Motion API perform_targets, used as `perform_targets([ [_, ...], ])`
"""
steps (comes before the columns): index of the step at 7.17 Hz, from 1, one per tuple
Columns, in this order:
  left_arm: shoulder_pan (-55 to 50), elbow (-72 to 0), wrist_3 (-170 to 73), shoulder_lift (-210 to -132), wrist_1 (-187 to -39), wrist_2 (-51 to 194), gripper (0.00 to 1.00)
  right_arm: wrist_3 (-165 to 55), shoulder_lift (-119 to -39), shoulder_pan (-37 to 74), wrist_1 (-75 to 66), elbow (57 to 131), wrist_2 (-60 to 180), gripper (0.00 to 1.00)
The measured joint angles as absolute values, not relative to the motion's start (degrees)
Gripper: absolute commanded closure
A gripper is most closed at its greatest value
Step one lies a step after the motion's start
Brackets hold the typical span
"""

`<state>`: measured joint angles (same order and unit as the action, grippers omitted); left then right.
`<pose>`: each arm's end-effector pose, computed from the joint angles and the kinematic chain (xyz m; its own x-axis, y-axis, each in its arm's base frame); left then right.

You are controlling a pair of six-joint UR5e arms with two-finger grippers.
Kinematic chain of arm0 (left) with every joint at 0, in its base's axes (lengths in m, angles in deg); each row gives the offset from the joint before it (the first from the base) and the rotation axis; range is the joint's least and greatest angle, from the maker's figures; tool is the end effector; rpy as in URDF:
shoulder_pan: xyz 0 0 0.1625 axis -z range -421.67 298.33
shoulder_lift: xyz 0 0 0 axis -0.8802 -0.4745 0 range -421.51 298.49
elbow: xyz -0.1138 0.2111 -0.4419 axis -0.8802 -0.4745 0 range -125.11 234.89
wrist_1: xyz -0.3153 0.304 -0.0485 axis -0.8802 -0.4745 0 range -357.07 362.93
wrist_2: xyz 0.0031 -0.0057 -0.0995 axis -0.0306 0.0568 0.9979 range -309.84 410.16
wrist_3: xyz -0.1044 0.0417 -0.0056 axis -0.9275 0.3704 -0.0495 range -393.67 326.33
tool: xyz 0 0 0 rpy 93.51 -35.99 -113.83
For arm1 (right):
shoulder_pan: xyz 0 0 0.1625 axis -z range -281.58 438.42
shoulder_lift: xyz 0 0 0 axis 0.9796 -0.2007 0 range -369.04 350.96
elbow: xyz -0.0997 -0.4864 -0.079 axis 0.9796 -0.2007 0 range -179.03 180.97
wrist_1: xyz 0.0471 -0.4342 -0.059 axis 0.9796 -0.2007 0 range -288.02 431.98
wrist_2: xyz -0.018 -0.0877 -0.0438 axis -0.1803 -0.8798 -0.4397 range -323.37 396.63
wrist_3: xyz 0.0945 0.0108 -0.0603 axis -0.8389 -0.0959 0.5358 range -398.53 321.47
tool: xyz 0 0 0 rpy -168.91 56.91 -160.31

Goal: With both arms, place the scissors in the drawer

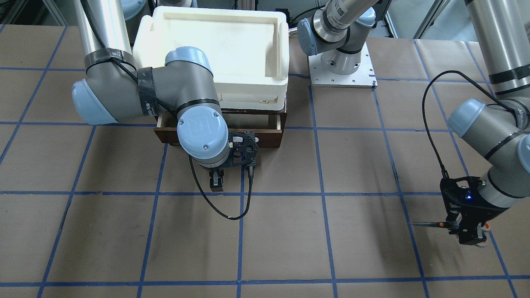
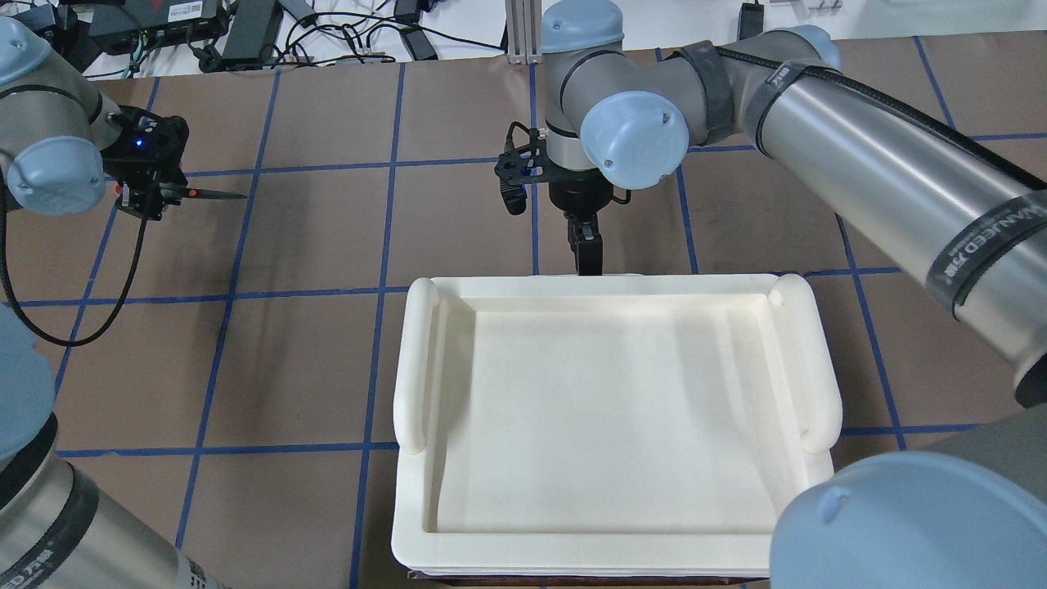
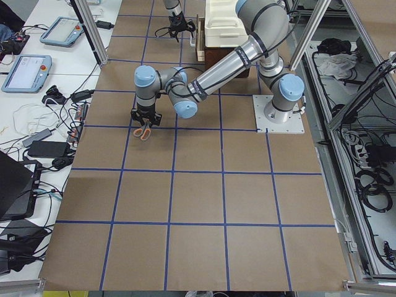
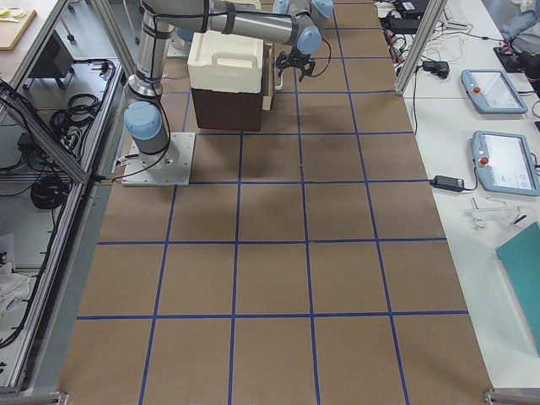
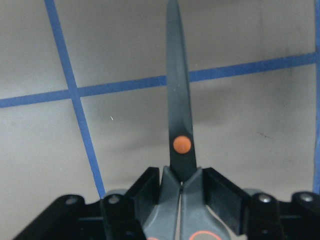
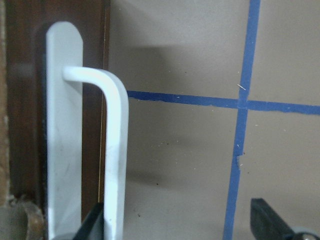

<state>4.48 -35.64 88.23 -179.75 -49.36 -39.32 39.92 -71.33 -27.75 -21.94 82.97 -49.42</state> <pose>0.1691 -0.7148 0.3077 0.1445 0.9800 -0.1368 0.9880 -0.1353 0.0745 0.3289 -0.6278 0.3307 0.0697 -0.9575 -0.2799 -0.9975 -0.0695 -0.0106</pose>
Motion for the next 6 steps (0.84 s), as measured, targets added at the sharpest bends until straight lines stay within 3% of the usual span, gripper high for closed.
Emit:
perform_targets([
  [6,5.47,-35.81,86.10,-179.97,-49.80,-39.36,1.00,40.28,-68.03,-26.23,-23.94,77.98,-49.05,0.00],
])
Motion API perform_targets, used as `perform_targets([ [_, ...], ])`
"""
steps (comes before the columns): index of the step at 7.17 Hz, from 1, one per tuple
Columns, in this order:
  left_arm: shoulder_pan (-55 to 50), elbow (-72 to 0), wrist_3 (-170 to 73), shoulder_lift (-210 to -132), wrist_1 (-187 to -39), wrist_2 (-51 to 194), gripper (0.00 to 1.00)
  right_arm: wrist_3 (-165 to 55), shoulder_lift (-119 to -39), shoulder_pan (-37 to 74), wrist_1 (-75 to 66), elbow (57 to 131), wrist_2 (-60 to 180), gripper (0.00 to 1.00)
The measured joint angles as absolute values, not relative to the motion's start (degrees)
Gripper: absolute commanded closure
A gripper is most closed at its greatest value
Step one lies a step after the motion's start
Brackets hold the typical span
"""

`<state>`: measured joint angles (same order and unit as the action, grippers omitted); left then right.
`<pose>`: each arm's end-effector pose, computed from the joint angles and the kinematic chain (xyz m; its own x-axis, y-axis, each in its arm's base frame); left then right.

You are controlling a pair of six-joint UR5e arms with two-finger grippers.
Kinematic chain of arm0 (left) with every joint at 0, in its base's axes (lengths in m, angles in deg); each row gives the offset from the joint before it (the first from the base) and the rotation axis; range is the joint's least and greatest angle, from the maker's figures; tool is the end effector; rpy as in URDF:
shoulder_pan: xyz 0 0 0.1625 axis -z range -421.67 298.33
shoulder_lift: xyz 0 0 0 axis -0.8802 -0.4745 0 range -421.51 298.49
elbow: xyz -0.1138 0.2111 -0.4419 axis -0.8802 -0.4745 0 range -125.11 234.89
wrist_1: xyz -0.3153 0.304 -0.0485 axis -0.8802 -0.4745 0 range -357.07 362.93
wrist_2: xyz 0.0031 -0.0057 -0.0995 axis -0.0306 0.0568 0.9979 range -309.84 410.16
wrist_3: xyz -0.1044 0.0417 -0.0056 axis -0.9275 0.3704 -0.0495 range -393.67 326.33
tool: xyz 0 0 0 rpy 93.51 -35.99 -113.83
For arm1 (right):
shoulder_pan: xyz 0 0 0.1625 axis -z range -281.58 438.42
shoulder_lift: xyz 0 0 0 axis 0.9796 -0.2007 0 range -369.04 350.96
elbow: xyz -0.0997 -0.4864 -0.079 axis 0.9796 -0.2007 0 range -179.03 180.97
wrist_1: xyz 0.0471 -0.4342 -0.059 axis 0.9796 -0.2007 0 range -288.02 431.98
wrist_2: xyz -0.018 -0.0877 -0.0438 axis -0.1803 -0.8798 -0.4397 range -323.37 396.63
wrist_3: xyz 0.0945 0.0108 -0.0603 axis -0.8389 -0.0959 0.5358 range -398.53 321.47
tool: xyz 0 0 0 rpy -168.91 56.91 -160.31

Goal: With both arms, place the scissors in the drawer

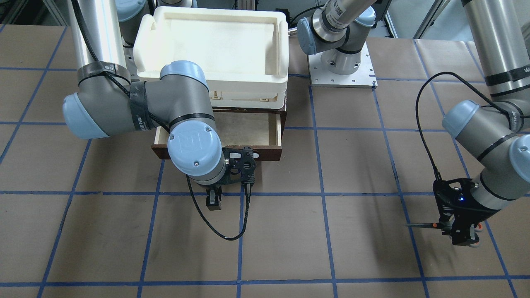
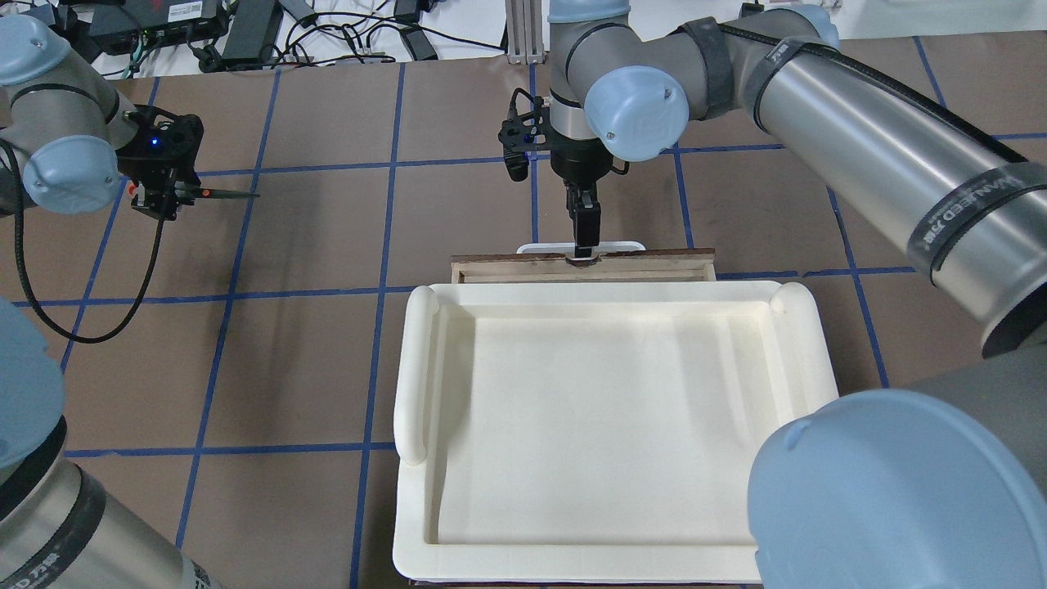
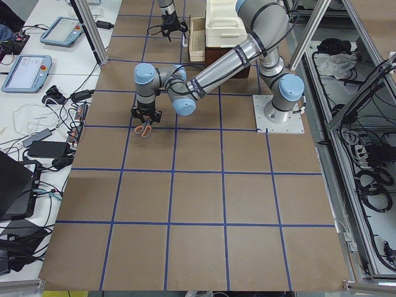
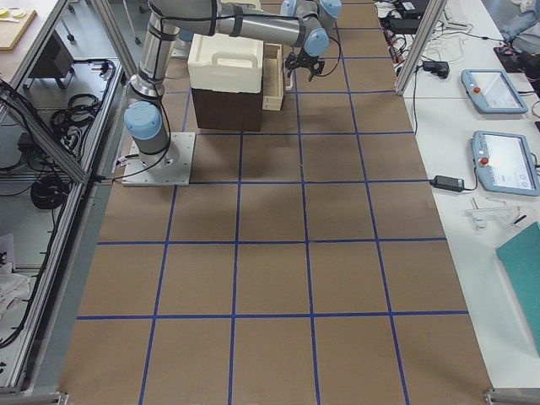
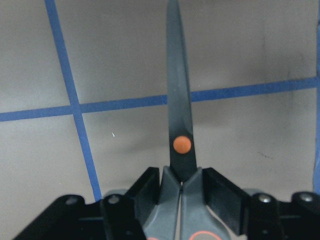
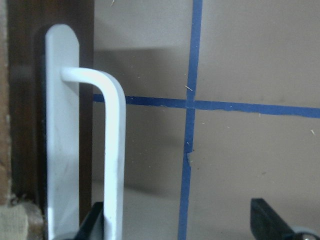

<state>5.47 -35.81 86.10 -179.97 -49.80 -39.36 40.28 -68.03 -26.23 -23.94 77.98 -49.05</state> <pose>0.1564 -0.7165 0.3027 0.1239 0.9842 -0.1267 0.9912 -0.1167 0.0628 0.3224 -0.6727 0.3328 0.0546 -0.9740 -0.2200 -0.9983 -0.0488 -0.0317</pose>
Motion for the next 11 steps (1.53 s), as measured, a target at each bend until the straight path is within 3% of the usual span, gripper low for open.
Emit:
perform_targets([
  [11,10.27,-35.85,80.99,-177.36,-52.97,-37.40,1.00,40.89,-64.52,-24.27,-28.54,73.24,-48.38,0.00],
])
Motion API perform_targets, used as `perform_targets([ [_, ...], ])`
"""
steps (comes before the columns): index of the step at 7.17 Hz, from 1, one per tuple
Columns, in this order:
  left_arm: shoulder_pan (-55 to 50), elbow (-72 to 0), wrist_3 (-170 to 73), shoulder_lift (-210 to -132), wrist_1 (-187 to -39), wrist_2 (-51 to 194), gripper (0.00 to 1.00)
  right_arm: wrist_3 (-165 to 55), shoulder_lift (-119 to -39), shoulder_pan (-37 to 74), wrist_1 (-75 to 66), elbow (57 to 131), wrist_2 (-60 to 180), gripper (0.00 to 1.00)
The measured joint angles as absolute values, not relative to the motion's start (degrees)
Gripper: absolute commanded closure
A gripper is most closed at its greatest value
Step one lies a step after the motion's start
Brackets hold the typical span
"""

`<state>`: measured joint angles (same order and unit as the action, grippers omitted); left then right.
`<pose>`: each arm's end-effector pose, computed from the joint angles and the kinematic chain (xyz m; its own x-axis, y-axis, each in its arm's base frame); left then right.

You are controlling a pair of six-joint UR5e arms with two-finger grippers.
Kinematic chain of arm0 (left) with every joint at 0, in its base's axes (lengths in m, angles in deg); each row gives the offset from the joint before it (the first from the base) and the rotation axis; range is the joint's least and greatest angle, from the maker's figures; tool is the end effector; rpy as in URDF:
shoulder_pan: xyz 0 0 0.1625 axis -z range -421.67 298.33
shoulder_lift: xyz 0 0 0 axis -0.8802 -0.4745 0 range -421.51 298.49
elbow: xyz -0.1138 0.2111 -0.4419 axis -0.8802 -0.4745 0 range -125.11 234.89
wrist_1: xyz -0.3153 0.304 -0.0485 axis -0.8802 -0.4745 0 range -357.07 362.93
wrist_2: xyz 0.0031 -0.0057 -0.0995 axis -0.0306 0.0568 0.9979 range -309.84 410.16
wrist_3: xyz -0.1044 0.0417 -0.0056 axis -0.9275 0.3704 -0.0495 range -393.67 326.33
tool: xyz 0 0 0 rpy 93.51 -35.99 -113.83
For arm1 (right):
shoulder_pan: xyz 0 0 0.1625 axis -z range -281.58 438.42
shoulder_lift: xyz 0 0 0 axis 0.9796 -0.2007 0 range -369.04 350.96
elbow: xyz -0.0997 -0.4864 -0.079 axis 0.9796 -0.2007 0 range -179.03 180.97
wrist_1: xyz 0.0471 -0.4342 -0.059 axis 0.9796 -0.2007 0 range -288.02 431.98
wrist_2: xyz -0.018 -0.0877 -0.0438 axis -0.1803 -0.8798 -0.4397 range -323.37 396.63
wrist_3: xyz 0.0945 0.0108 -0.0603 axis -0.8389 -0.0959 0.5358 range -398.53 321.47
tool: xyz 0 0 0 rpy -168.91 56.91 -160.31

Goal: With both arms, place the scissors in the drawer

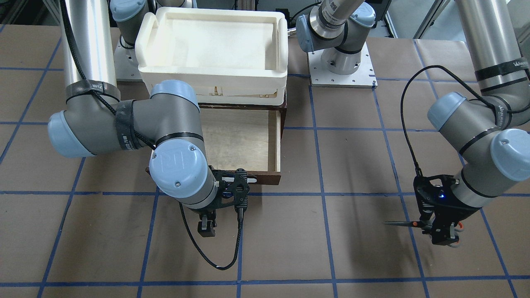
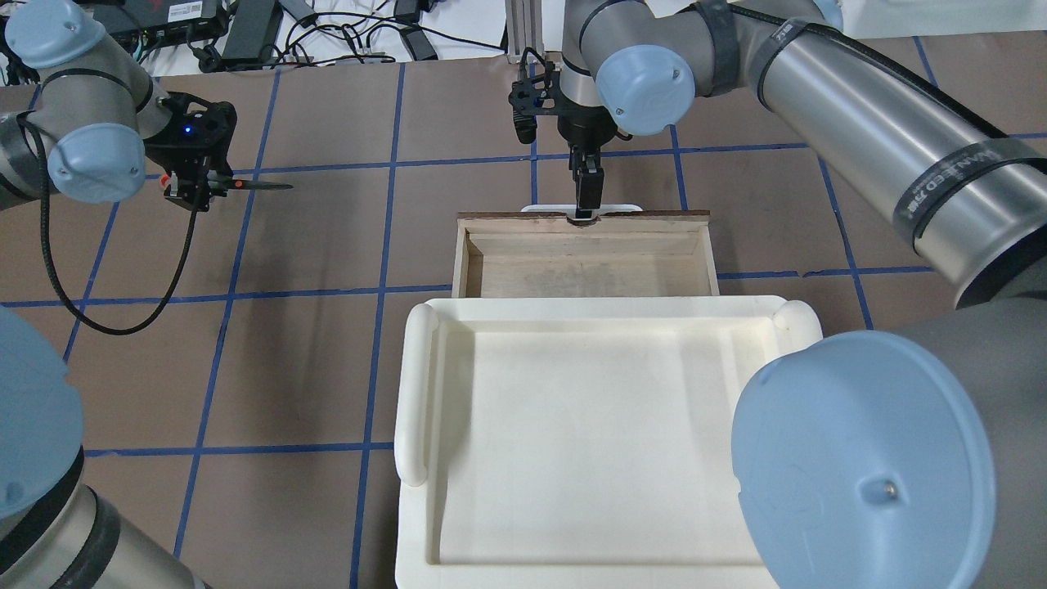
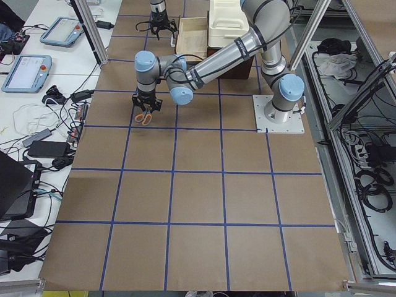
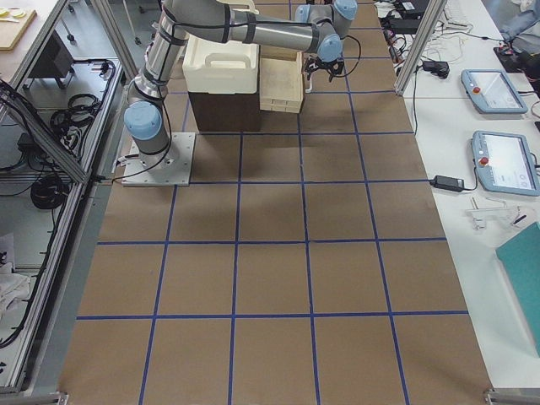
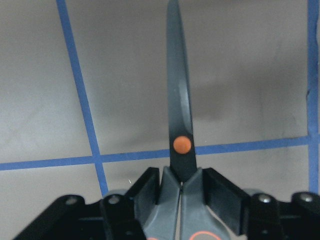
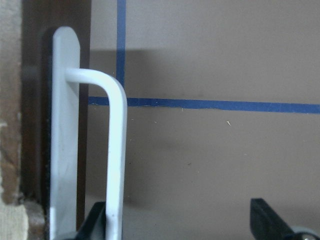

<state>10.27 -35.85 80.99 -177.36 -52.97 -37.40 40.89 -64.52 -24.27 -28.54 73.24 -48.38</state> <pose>0.0884 -0.7163 0.3287 0.1177 0.9836 -0.1365 0.9930 -0.1166 0.0161 0.3096 -0.7235 0.3330 0.0358 -0.9917 -0.1233 -0.9975 -0.0280 -0.0650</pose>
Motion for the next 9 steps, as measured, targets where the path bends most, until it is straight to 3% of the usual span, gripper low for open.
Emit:
perform_targets([
  [9,19.03,-36.37,70.46,-170.19,-60.81,-36.42,1.00,40.55,-64.75,-24.02,-28.72,71.16,-45.45,0.00],
])
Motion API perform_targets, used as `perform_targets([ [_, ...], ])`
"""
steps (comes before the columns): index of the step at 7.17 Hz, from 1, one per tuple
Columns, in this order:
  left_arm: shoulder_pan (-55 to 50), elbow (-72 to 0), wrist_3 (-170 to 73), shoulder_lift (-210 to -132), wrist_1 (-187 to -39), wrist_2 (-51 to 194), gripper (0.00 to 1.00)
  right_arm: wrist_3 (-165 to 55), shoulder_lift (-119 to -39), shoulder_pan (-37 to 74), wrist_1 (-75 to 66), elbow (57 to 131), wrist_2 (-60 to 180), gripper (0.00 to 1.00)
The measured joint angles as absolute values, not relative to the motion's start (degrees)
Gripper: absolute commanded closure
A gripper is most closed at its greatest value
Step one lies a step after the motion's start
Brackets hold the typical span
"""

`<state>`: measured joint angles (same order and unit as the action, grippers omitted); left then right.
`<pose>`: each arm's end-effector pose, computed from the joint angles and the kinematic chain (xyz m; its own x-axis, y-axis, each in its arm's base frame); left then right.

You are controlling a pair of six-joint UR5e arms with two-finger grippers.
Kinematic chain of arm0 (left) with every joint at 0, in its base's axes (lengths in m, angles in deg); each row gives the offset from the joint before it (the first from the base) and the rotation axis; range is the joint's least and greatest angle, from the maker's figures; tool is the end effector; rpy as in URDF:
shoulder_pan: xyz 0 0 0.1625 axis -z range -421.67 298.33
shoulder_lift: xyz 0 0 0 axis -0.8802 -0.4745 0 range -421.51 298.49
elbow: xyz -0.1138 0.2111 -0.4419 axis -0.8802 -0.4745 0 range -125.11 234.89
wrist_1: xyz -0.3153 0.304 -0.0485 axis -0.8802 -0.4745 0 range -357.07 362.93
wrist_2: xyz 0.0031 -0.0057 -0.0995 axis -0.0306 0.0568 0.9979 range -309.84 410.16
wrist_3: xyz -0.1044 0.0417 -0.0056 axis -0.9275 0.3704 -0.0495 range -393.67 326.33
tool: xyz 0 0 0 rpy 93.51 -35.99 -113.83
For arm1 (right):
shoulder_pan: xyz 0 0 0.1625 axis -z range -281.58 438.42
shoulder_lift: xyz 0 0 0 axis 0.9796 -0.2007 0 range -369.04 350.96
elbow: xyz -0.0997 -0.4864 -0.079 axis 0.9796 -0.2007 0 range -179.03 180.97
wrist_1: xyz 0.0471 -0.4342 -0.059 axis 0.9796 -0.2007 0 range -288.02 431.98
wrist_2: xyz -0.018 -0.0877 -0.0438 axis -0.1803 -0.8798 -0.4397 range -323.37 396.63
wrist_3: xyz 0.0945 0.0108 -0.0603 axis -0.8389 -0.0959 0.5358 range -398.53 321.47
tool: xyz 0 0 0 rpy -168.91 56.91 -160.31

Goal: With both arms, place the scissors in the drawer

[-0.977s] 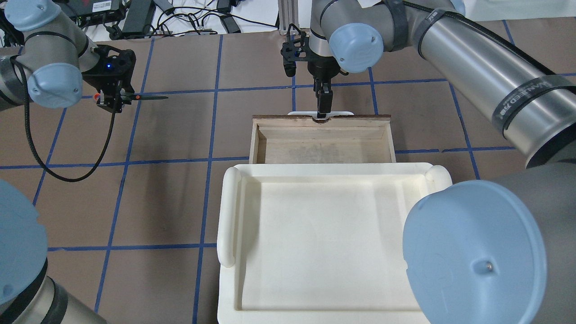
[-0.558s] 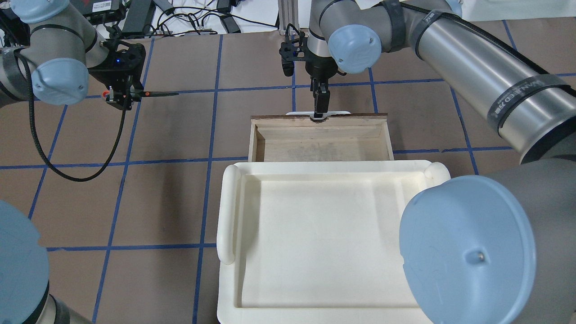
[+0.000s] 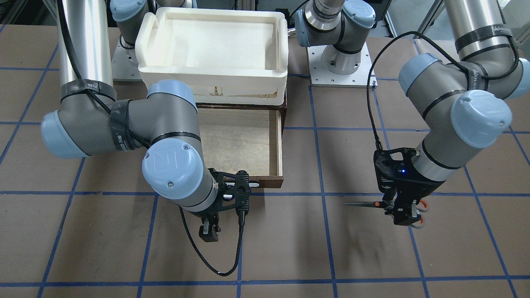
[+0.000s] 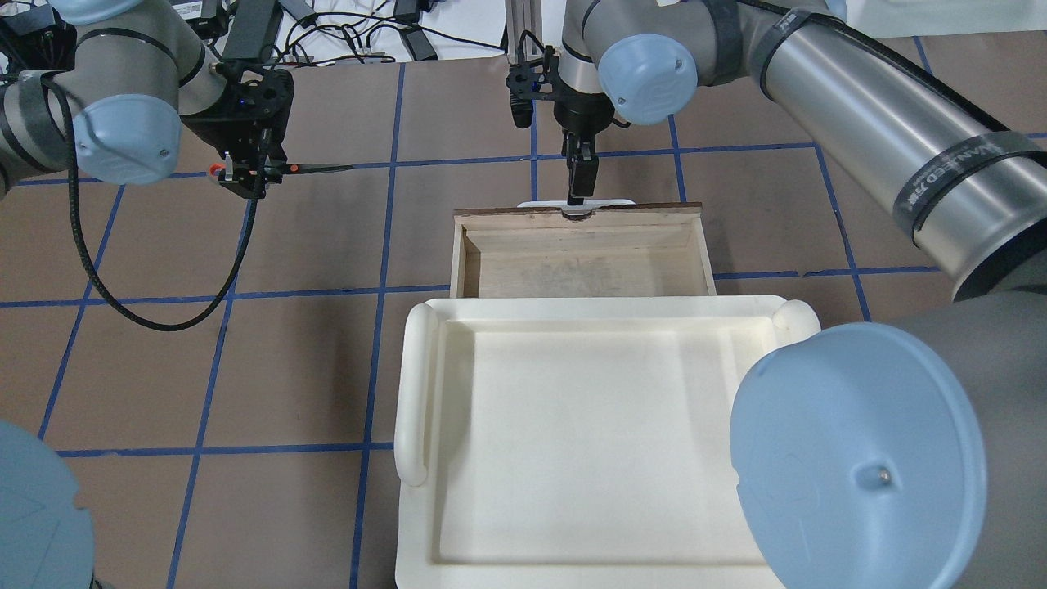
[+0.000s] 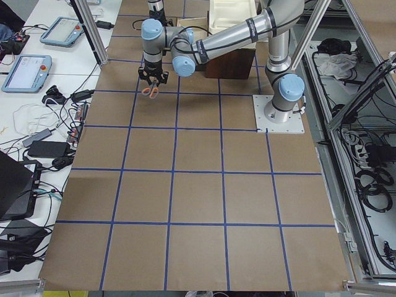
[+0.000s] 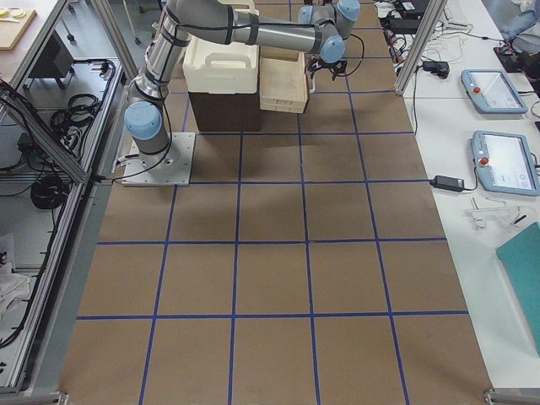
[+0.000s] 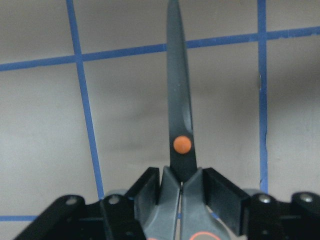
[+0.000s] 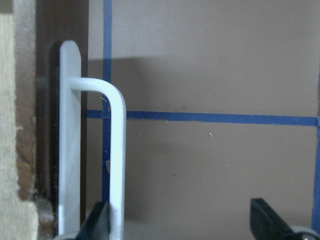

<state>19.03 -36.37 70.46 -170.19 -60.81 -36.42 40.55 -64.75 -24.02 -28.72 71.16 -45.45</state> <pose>-0.0303 -0.6812 0.3950 0.0850 0.9890 -0.1213 0.9955 -0.0893 -0.0307 0.3138 -0.7316 0.3550 0.0275 -0.9955 -0.0908 -0.9923 -0.0162 -0.1226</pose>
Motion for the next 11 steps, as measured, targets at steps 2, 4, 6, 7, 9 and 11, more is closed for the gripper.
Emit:
perform_targets([
  [2,21.91,-36.44,66.30,-168.50,-62.31,-36.31,1.00,40.02,-67.92,-23.05,-25.97,70.89,-44.75,0.00],
  [4,25.50,-36.53,62.69,-167.01,-64.19,-36.33,1.00,37.43,-73.70,-20.14,-22.34,71.42,-44.68,0.00],
  [6,28.56,-36.59,59.57,-165.70,-65.88,-36.26,1.00,32.71,-81.11,-16.60,-21.04,74.06,-44.78,0.00],
  [7,30.62,-36.63,57.24,-165.08,-66.29,-36.19,1.00,30.26,-85.32,-14.32,-20.25,76.20,-44.78,0.00],
  [9,36.02,-36.65,51.77,-164.64,-66.46,-36.35,1.00,21.52,-94.78,-11.11,-17.10,80.77,-44.73,0.00],
  [11,40.93,-36.69,48.70,-164.81,-66.38,-36.00,1.00,9.15,-100.06,-9.62,-15.75,82.74,-44.81,0.00],
])
